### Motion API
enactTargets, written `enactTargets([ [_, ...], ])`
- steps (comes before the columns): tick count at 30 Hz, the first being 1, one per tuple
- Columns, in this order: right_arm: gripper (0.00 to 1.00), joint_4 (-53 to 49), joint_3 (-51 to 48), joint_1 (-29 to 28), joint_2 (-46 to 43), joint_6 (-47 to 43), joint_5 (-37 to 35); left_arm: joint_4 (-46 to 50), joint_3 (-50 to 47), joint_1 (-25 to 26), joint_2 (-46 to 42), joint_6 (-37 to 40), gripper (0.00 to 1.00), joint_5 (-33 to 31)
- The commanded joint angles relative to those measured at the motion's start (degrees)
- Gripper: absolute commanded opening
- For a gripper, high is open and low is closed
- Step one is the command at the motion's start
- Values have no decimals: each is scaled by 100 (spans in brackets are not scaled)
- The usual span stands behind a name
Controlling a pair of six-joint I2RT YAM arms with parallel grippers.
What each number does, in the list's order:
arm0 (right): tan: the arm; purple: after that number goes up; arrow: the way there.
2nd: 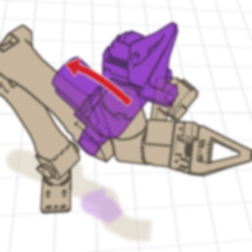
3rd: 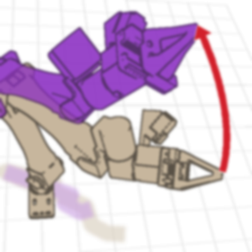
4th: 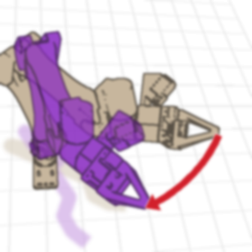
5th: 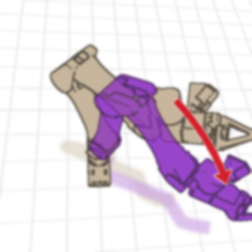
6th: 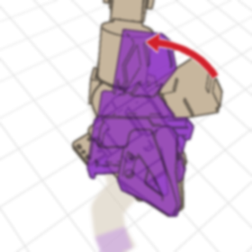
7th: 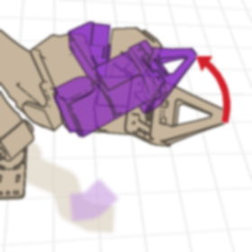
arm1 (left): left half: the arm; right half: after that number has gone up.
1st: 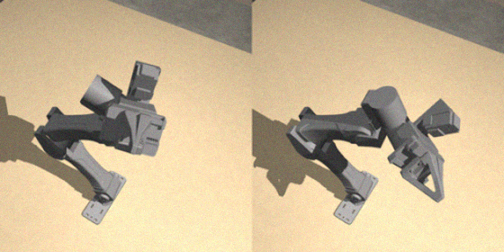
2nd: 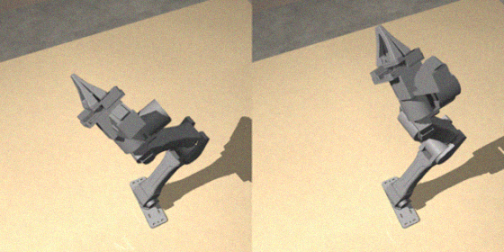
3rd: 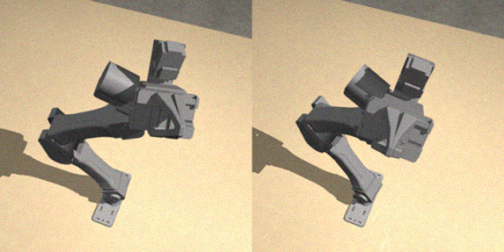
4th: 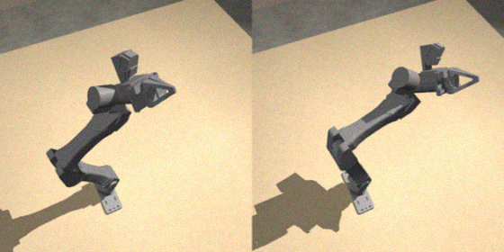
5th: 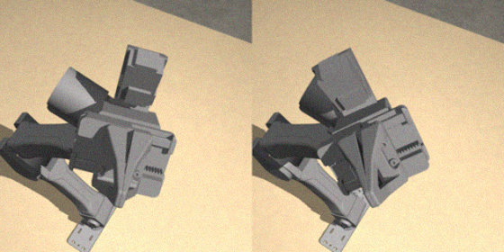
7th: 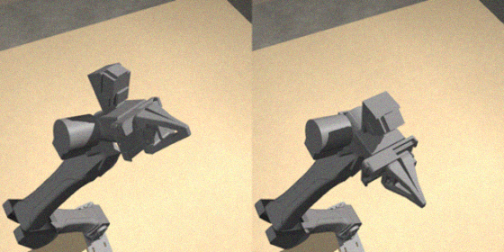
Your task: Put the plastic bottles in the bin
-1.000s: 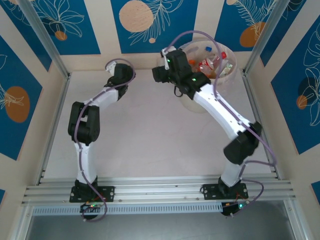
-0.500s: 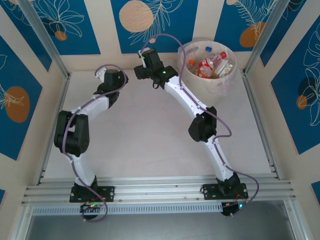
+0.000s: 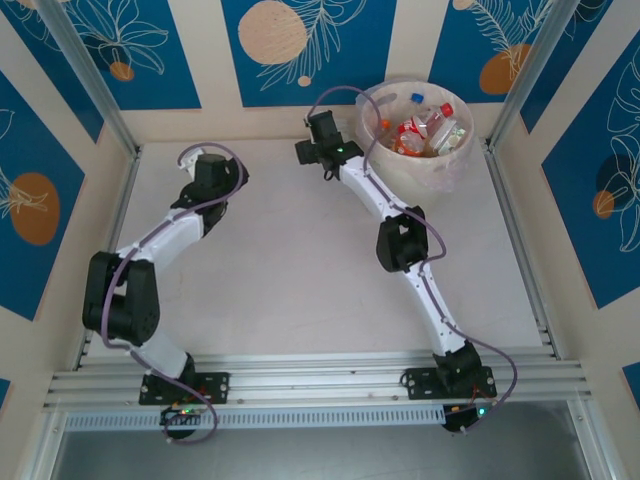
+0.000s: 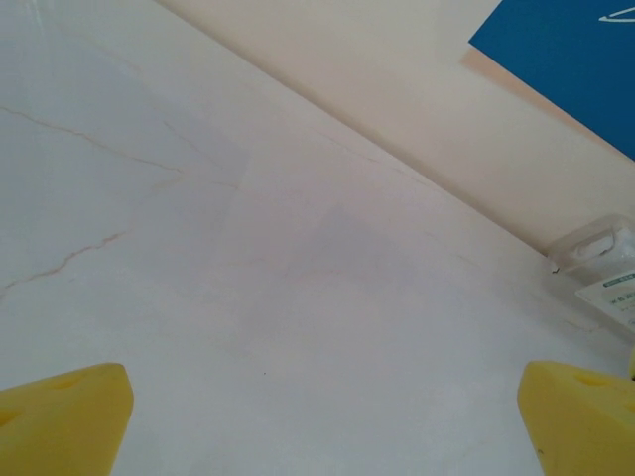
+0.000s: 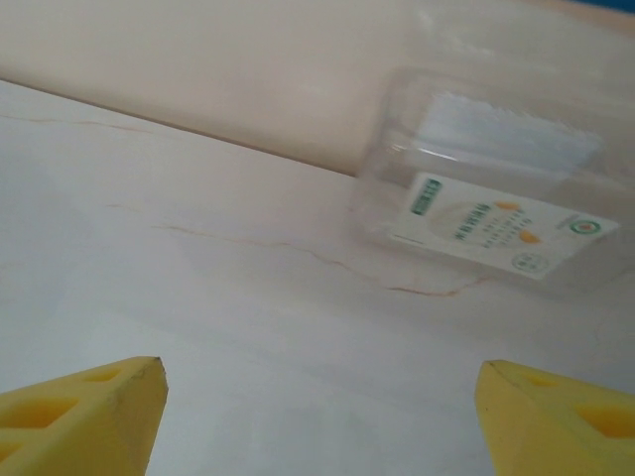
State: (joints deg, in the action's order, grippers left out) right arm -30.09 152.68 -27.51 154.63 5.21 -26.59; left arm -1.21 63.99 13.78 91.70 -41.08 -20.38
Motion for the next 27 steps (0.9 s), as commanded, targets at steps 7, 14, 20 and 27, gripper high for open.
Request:
enactTargets([
  [7,82,363,324,629,120,262,-20,98,-555,-65,-919,395,100,51],
  [14,82,689,482,944,361,605,228,233,-790,-59,-1219,442,100,163],
  [20,84,1380,653,1078,790,1246,556,436,-927,-48,-1467,512,100,218],
  [27,84,1954,780,1264,1141,2313,1138,523,-1119,-37,-1714,540,100,114],
])
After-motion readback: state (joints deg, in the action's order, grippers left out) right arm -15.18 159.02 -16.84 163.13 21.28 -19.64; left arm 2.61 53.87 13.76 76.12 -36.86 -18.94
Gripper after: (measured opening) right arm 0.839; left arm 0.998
